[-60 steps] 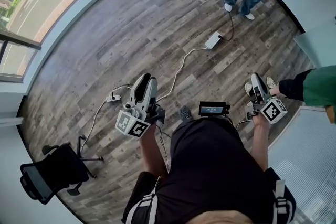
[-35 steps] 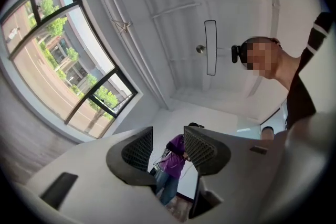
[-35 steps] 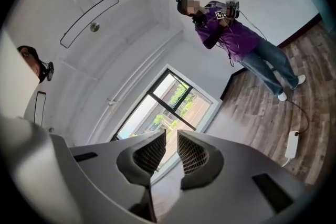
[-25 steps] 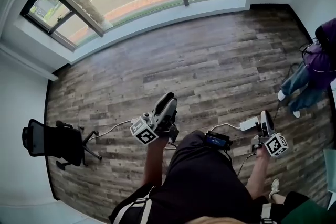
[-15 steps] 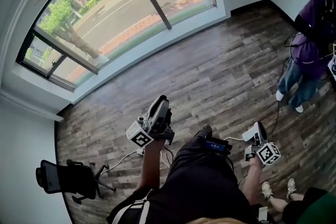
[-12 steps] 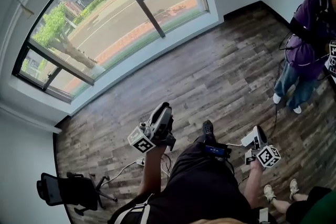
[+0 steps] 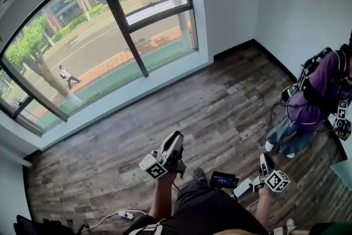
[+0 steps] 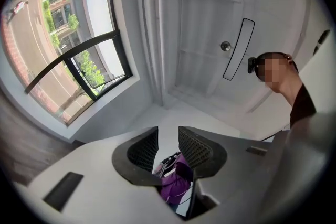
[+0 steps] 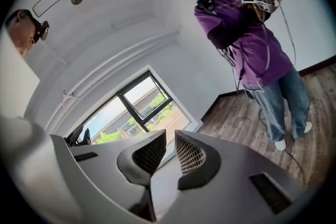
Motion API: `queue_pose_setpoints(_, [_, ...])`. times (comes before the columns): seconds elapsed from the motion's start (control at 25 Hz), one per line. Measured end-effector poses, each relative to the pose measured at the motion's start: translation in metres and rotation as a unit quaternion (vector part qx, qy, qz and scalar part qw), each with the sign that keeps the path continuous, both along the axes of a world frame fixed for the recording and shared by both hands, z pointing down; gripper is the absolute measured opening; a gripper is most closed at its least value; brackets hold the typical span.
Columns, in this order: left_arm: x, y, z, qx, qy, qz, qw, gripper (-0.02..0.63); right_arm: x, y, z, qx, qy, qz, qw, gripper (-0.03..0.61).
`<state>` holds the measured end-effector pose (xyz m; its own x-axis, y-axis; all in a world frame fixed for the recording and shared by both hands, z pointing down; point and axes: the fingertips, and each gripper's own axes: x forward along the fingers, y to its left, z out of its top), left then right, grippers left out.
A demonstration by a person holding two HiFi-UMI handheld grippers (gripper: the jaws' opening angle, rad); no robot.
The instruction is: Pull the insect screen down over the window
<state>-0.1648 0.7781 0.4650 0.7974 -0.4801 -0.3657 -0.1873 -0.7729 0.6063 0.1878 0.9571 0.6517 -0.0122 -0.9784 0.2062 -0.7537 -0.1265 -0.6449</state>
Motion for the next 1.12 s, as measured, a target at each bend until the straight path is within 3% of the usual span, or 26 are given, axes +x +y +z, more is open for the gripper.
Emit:
queue_pose_setpoints(0.32, [-0.043,-0.122,-0.017,0.005,-0.026,-0.065,0.9976,0.132,-0.027,-0.153,-0.077,0.017,0.045,-0.058,0.997,0.051])
queue_pose_setpoints(0.52, [-0.074,-0.158,-0.007,-0.01,-0.064,-0.121,0.9906,0.132,-0.046,-0.231,-0.044,-0.018,0.017,-0.099,0.995,0.051])
queue_pose_setpoints(0.72, [-0.11,-0.2,0.004,-0.028,-0.072,-0.188,0.9791,0.157,-0.072,-0.32,-0.037,-0.004,0.007,-0.158,0.987,0.051])
queue_pose_setpoints(0.96, [-0.092,-0.287,0.002,-0.016,-0.103,-0.222,0.9695,0.199,-0.074,-0.441,-0.025,0.015,0.0,-0.214,0.977,0.051])
queue_pose_setpoints(1.12, [-0.043,-0.373,-0.017,-0.012,-0.099,-0.224,0.9693,0.199,-0.032,-0.537,-0.025,0.014,-0.005,-0.217,0.976,0.051])
